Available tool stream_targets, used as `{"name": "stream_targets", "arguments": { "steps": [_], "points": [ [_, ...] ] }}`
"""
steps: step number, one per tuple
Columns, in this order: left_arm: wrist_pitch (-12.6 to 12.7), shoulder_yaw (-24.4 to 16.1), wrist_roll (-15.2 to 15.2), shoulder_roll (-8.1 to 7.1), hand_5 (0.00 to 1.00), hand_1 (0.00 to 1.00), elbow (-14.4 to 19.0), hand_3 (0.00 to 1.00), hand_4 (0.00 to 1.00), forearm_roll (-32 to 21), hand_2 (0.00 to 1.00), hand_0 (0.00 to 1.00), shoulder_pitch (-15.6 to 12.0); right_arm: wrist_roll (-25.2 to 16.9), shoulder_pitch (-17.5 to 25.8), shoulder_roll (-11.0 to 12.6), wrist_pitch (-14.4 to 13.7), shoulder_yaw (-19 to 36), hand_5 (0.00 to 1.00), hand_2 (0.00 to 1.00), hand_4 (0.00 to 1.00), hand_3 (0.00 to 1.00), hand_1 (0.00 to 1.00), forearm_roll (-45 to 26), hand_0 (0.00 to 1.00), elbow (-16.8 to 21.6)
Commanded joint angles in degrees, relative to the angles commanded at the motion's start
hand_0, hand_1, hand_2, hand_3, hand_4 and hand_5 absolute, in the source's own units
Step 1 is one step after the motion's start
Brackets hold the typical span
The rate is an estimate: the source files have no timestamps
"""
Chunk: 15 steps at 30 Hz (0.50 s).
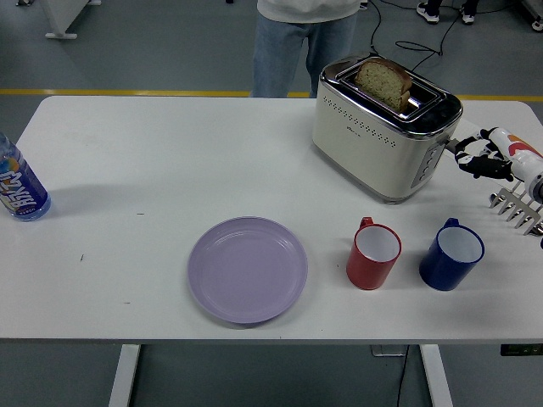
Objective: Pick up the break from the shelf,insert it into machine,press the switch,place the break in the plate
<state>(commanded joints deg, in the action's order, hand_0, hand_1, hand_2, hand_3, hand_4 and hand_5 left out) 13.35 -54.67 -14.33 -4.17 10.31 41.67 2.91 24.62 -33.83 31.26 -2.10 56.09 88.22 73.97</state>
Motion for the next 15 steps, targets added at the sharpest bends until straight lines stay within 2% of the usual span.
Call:
{"name": "stream_targets", "arguments": {
  "steps": [15],
  "points": [
    [0.0, 0.2, 0.0, 0.02, 0.834, 0.537, 0.0, 0.573, 0.396, -0.2, 0.535, 0.653, 0.1, 0.4, -0.1, -0.8, 0.2, -0.6, 0.607, 0.231, 0.542, 0.695, 0.002, -0.2, 0.002, -0.8]
  ]
}}
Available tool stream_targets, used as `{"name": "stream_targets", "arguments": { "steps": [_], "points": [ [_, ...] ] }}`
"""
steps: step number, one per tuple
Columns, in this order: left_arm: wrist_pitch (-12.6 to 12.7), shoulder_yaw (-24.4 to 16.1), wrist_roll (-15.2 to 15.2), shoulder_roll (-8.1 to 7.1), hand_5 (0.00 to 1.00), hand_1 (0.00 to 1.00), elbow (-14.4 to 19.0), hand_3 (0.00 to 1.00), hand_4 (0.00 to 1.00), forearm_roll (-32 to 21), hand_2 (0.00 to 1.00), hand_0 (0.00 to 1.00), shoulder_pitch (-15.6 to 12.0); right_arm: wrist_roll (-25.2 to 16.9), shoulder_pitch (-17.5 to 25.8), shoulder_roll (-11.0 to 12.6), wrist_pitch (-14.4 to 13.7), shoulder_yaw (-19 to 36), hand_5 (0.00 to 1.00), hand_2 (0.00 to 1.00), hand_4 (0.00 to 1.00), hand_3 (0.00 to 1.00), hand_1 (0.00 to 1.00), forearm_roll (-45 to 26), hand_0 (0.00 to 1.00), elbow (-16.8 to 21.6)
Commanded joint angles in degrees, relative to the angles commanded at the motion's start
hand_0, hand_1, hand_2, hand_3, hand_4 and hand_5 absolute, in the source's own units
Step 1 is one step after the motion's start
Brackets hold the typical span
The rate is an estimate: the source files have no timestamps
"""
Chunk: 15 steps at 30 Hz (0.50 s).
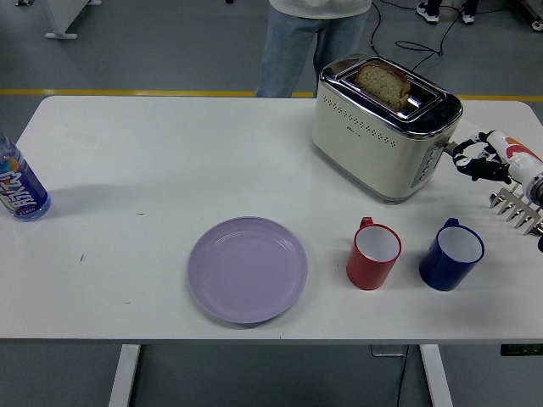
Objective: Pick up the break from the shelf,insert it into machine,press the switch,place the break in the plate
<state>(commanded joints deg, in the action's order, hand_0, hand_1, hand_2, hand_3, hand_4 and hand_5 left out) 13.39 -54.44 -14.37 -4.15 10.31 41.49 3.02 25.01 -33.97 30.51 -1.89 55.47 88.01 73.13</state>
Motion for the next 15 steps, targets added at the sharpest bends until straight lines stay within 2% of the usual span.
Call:
{"name": "stream_targets", "arguments": {
  "steps": [15],
  "points": [
    [0.0, 0.1, -0.1, 0.07, 0.831, 0.538, 0.0, 0.573, 0.394, -0.1, 0.536, 0.654, 0.0, 0.2, 0.4, -1.7, 0.3, -2.1, 0.600, 0.231, 0.545, 0.695, 0.002, -1.0, 0.002, -3.5]
  ]
}}
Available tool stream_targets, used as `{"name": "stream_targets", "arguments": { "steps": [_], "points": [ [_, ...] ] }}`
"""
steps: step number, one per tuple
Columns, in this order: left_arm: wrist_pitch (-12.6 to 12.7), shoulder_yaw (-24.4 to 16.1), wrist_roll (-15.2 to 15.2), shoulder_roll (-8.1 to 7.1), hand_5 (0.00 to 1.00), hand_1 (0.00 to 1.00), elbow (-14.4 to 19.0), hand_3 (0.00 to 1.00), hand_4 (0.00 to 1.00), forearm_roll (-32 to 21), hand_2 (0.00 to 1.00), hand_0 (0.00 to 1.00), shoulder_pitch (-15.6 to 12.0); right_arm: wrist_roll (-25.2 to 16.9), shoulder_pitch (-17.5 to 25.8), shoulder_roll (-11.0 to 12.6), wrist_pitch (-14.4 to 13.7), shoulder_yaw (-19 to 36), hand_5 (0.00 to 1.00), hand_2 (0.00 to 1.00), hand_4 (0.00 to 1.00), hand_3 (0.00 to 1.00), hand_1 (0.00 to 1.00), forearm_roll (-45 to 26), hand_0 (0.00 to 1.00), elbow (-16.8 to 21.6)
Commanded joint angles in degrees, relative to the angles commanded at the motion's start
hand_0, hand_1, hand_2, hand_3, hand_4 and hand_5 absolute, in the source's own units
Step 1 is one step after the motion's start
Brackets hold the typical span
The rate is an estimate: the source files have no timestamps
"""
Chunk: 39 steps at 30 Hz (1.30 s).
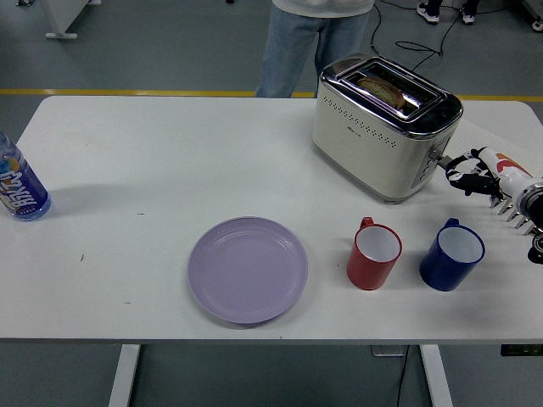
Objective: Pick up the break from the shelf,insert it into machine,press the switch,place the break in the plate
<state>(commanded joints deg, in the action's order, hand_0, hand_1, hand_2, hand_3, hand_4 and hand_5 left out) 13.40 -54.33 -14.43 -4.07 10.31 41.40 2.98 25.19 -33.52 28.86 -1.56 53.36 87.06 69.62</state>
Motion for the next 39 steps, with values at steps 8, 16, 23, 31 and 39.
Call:
{"name": "stream_targets", "arguments": {
  "steps": [8, 16, 23, 31, 39],
  "points": [
    [-0.1, -0.2, -0.1, 0.07, 0.834, 0.538, 0.0, 0.573, 0.396, 0.3, 0.539, 0.654, -0.1, -0.2, 0.2, -0.5, -0.1, -0.5, 0.592, 0.231, 0.548, 0.695, 0.002, -0.4, 0.002, -1.7],
    [-0.2, -0.4, -0.2, 0.07, 0.835, 0.538, 0.0, 0.573, 0.397, 0.7, 0.541, 0.654, -0.4, 0.2, 0.4, 0.2, -0.2, 1.4, 0.590, 0.231, 0.548, 0.695, 0.002, 0.6, 0.002, -0.4],
    [-0.3, -0.3, -0.1, -0.05, 0.835, 0.539, 0.0, 0.573, 0.397, 0.7, 0.541, 0.654, -0.5, 1.3, 0.8, 1.7, 0.5, 3.1, 0.589, 0.230, 0.549, 0.694, 0.002, 1.2, 0.002, 0.1],
    [-0.4, -0.4, -0.2, -0.11, 0.835, 0.540, 0.0, 0.573, 0.398, 0.6, 0.542, 0.654, -0.3, 4.7, 1.7, 3.8, -0.9, 8.4, 0.592, 0.250, 0.565, 0.699, 0.002, 5.8, 0.002, 3.4],
    [-0.4, -0.4, -0.4, -0.12, 0.839, 0.540, 0.0, 0.574, 0.400, 0.7, 0.542, 0.654, -0.2, 3.2, -1.0, 4.9, -3.6, 11.5, 0.585, 0.367, 0.585, 0.765, 0.082, 8.6, 0.157, 7.4]
  ]
}}
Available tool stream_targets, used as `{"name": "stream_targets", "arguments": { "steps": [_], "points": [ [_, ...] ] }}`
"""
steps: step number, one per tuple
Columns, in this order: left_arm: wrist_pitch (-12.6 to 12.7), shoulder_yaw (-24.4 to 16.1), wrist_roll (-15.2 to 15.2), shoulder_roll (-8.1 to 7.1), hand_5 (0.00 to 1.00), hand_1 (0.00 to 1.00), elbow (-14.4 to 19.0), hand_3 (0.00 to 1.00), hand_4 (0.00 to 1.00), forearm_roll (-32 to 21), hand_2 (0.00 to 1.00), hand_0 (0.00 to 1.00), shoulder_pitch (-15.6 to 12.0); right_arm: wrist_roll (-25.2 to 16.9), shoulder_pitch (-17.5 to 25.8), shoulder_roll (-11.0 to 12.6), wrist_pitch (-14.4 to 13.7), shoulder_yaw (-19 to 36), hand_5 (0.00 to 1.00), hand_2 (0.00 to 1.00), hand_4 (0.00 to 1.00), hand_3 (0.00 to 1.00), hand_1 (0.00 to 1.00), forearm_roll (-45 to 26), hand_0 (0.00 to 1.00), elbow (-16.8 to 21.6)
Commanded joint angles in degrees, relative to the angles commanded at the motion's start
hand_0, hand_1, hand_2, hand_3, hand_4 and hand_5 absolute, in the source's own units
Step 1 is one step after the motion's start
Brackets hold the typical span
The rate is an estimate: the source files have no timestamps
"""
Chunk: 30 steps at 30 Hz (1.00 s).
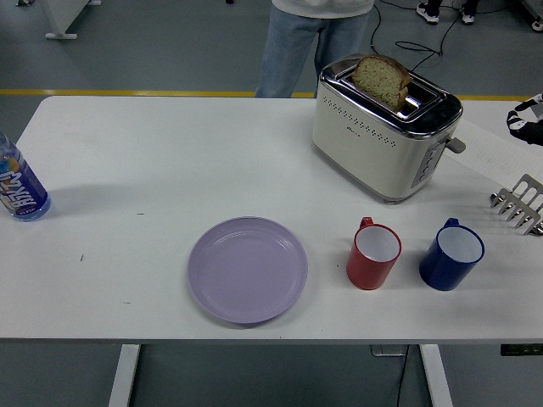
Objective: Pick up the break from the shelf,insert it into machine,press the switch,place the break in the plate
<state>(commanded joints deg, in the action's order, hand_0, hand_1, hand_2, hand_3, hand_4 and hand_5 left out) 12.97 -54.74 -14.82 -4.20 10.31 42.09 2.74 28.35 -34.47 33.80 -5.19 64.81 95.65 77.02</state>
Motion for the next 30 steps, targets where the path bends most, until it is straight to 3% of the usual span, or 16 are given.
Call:
{"name": "stream_targets", "arguments": {
  "steps": [2, 3, 8, 9, 14, 15, 30],
  "points": [
    [0.0, 0.1, 0.0, -0.04, 0.839, 0.540, 0.0, 0.574, 0.400, -0.1, 0.542, 0.654, 0.0, -1.2, -1.7, -0.2, -0.8, -0.5, 0.585, 0.367, 0.585, 0.765, 0.082, -0.1, 0.157, 0.2],
    [0.0, 0.2, 0.0, -0.05, 0.838, 0.540, 0.0, 0.574, 0.401, -0.1, 0.543, 0.654, 0.1, -1.6, -2.5, -0.3, -1.0, -0.7, 0.562, 0.619, 0.609, 0.830, 0.468, -0.3, 0.476, 0.2],
    [0.0, 0.4, -0.1, -0.13, 0.838, 0.540, 0.0, 0.574, 0.401, -0.4, 0.543, 0.654, 0.2, -3.4, -7.6, -1.8, -0.8, -3.5, 0.562, 0.619, 0.609, 0.830, 0.468, -1.5, 0.476, -0.7],
    [0.0, 0.6, -0.1, -0.14, 0.838, 0.539, 0.0, 0.574, 0.400, -0.5, 0.540, 0.654, 0.2, -3.8, -8.9, -2.4, -0.8, -4.4, 0.509, 0.743, 0.654, 0.847, 0.698, -1.7, 0.723, -1.4],
    [0.1, 1.2, 0.1, -0.25, 0.838, 0.539, 0.0, 0.574, 0.400, -1.3, 0.540, 0.654, 0.5, -4.8, -13.6, -4.8, -0.3, -7.5, 0.509, 0.743, 0.654, 0.847, 0.698, -2.7, 0.723, -4.6],
    [0.1, 1.3, 0.1, -0.28, 0.839, 0.538, 0.0, 0.573, 0.400, -1.4, 0.540, 0.654, 0.5, -4.8, -14.7, -5.5, -0.2, -8.3, 0.473, 0.801, 0.701, 0.862, 0.763, -3.0, 0.815, -5.6],
    [0.2, 1.9, 0.1, -0.47, 0.836, 0.538, 0.0, 0.574, 0.401, -1.8, 0.539, 0.654, 0.7, -6.4, -22.7, -14.3, 0.1, -14.4, 0.497, 0.846, 0.686, 0.870, 0.821, -6.7, 0.872, -16.5]
  ]
}}
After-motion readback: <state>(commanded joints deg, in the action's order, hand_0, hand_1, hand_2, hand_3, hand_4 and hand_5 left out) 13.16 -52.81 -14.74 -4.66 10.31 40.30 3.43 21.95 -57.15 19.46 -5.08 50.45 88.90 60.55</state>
